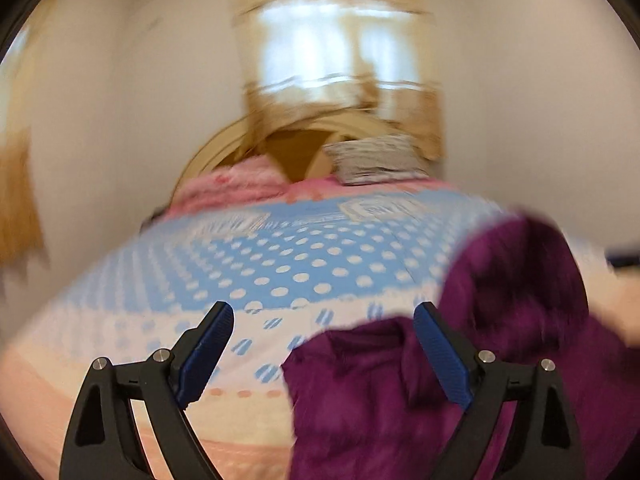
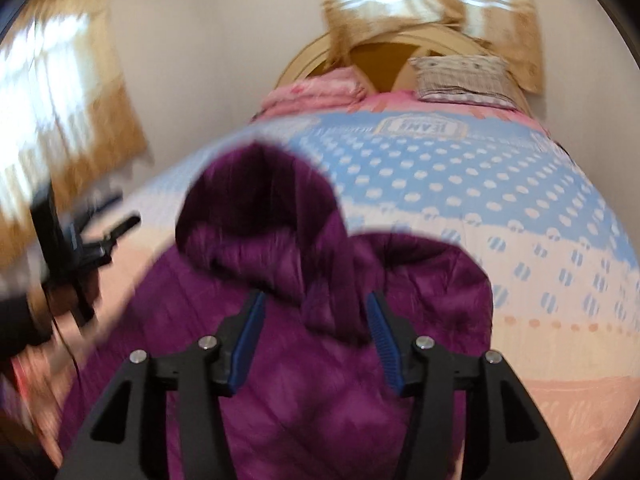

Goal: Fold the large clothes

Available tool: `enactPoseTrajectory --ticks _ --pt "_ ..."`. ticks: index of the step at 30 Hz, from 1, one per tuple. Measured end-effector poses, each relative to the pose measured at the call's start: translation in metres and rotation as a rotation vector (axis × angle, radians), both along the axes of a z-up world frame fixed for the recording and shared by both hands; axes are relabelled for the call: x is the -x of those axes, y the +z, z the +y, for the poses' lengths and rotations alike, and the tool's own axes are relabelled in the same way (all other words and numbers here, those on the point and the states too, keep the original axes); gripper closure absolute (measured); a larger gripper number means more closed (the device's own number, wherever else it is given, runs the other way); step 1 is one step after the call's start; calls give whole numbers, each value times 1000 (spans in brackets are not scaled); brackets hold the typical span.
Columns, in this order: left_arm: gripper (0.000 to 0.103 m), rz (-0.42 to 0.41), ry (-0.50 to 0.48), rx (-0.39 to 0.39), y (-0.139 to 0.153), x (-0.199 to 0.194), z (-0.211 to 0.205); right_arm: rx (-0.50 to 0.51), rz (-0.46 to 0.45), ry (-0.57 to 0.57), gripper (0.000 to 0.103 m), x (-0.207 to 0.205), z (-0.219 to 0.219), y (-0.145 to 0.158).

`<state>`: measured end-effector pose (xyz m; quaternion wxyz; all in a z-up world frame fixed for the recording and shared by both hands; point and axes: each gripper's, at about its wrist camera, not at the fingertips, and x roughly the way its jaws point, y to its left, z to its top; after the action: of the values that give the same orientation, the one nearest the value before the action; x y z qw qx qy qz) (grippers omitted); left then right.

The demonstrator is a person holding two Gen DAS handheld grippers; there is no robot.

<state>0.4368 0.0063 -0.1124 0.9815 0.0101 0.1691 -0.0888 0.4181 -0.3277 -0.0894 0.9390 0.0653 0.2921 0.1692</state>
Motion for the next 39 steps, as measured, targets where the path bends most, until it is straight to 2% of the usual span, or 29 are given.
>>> enactPoseTrajectory --ticks 1,3,6,7,9,11,12,14,16,18,20,23,25,27,28,29,31,33,35,36,37,38,39 --pt "11 18 10 31 4 -10 -2 -34 -11 -20 46 -4 1 4" --pt "11 80 112 19 8 -42 -14 -57 -29 -93 46 -25 4 18" --pt "11 149 202 -14 3 -81 -27 -76 -16 -236 46 -63 3 29" --pt "11 198 198 0 -4 -97 -31 -86 0 -276 46 -77 1 29" --pt "11 300 160 15 -18 -115 -39 -102 98 -275 42 -104 2 16" --pt "11 312 54 32 -22 -102 -45 -127 218 -173 42 -120 12 -3" --pt "11 311 -3 21 -24 -89 -48 -119 240 -114 42 -117 18 -7" --pt "11 305 -129 -14 -30 -51 -50 -47 237 36 42 -93 37 -10" --pt "11 272 -208 -110 -40 -10 -51 41 244 169 42 -61 52 -15" --pt "11 257 -251 -186 -53 22 -49 170 267 273 41 -24 64 -27" --pt "11 268 -269 -212 -61 43 -45 247 313 328 41 2 68 -43" --pt "11 265 -228 -170 -60 44 -30 254 351 316 41 18 61 -54" --pt "11 267 -166 -81 -50 29 -16 222 333 273 41 15 54 -50" --pt "11 271 -121 3 -39 18 -6 120 300 187 40 0 38 -40" --pt "11 285 -89 59 -34 7 -1 51 285 141 36 -6 29 -36" --pt "11 306 -79 101 -32 -2 1 3 268 88 33 -14 22 -34" --pt "11 400 -68 166 -40 -33 -4 -48 250 -26 23 -28 15 -31" --pt "11 455 -80 184 -52 -54 -14 -91 290 -116 23 -57 10 -41" --pt "12 548 -93 225 -75 -76 -25 -114 338 -178 23 -78 11 -62" --pt "33 574 -109 244 -80 -80 -28 -135 367 -180 26 -86 9 -71" --pt "70 594 -130 274 -85 -85 -33 -184 414 -152 45 -97 9 -84" --pt "86 611 -166 300 -87 -88 -36 -219 448 -124 73 -104 12 -93" --pt "94 610 -196 317 -84 -90 -39 -205 438 -122 80 -105 16 -93"
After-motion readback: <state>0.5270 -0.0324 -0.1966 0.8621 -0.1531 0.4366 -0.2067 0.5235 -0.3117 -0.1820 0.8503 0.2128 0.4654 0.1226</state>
